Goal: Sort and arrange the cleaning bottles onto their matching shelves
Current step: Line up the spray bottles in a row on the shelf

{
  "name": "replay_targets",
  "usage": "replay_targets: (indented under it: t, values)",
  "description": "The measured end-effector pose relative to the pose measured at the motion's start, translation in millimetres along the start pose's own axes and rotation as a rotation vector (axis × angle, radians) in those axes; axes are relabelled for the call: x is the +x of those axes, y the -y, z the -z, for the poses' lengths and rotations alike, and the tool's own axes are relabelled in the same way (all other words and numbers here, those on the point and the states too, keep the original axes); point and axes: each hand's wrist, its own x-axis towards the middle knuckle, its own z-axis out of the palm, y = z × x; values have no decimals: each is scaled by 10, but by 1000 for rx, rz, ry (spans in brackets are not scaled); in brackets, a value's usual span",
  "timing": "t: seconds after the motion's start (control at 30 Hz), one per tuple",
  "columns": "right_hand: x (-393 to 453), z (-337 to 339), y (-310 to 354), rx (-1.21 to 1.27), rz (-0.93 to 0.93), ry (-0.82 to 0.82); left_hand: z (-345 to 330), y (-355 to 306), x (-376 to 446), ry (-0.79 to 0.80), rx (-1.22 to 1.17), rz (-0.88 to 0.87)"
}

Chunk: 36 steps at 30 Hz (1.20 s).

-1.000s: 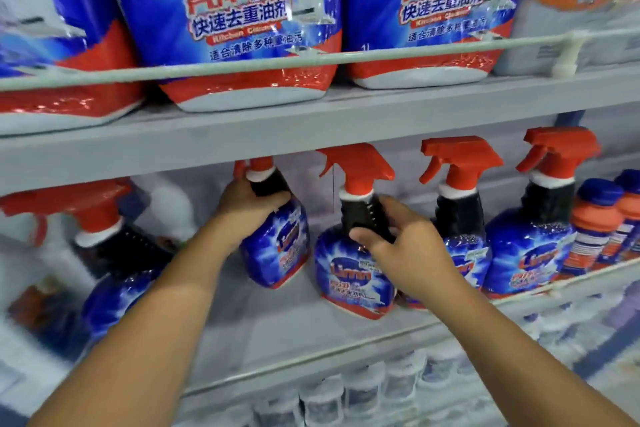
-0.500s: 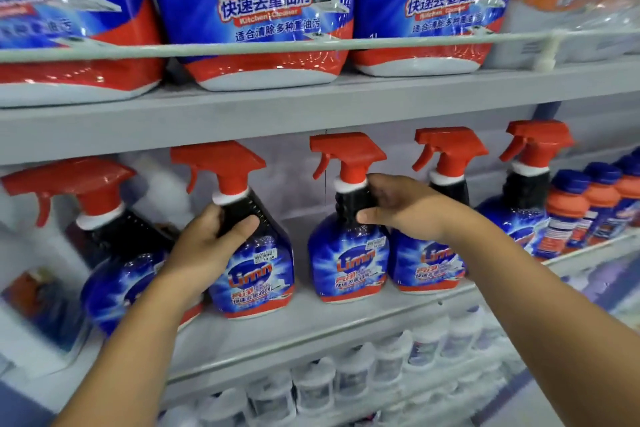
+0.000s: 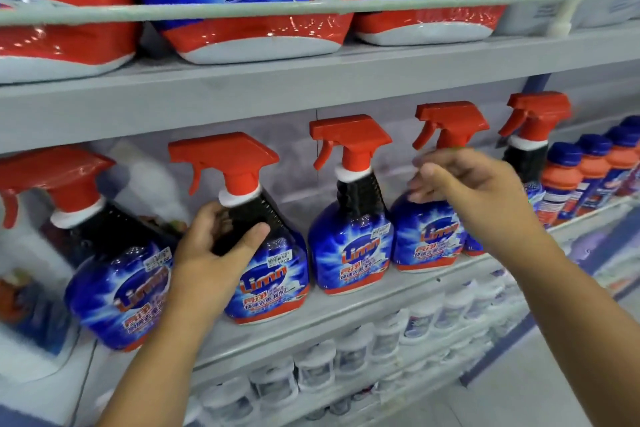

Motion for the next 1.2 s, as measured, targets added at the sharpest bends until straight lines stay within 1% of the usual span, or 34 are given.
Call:
replay_targets:
  t: [0.03, 0.07, 0.1, 0.13, 0.2, 0.27, 0.3, 0.33, 0.37, 0.4, 0.43, 0.47, 0.5, 0.53, 0.57, 0.63, 0.7, 0.8, 0.87, 0.93, 1.07, 1.2]
  values:
    - [-68, 48, -32, -43, 35, -176, 13, 15, -12, 14, 32, 11]
    - [-102, 83, -85, -106, 47, -296, 20, 15, -17, 36, 60, 29]
    - [-105, 112, -142, -159, 34, -353, 25, 19, -14, 57, 81, 43]
    - [-81, 132, -188, -206, -1, -377, 27, 12, -18, 73, 93, 47]
    - [30, 180, -233, -274, -74, -353, 25, -11, -29, 83, 138, 35]
    - [157, 251, -247, -412, -101, -303, 4, -43, -54, 87, 153, 49]
    - [207, 294, -265, -453, -104, -253, -18, -55, -99, 66, 161, 59]
    - [242, 329, -287, -444, -106, -182, -54, -67, -165, -26, 205, 32]
    - [263, 360, -308, -408, -110, -98, -93, -82, -252, -192, 259, -62]
    - [284, 387, -338, -382, -111, -15, -157, -98, -357, -386, 286, -197]
    - [306, 419, -368, -375, -107, 48, -253, -156, -492, -541, 269, -334]
    - [331, 456, -393, -382, -93, 97, -384, -226, -609, -600, 241, -427]
    - [359, 496, -405, -388, -69, 137, -537, -297, -700, -558, 219, -483]
    - [393, 538, -418, -387, -43, 177, -695, -366, -746, -469, 215, -498]
    - [419, 578, -423, -379, -18, 218, -845, -440, -751, -365, 230, -463]
    - [455, 666, -425, -368, 22, 292, -1073, -480, -643, -225, 300, -341]
    - [474, 735, -409, -360, 25, 351, -1215, -492, -497, -175, 320, -190]
    - [501, 769, -425, -347, 4, 393, -1321, -516, -345, -74, 367, -71]
    - [507, 754, -460, -349, 0, 386, -1375, -549, -315, -58, 444, -29]
    - [496, 731, -482, -366, 13, 355, -1386, -548, -297, -96, 478, -48]
    - [475, 726, -476, -349, 4, 345, -1346, -540, -299, -91, 462, -41]
    - [461, 731, -458, -354, -8, 348, -1328, -525, -373, -52, 389, -52]
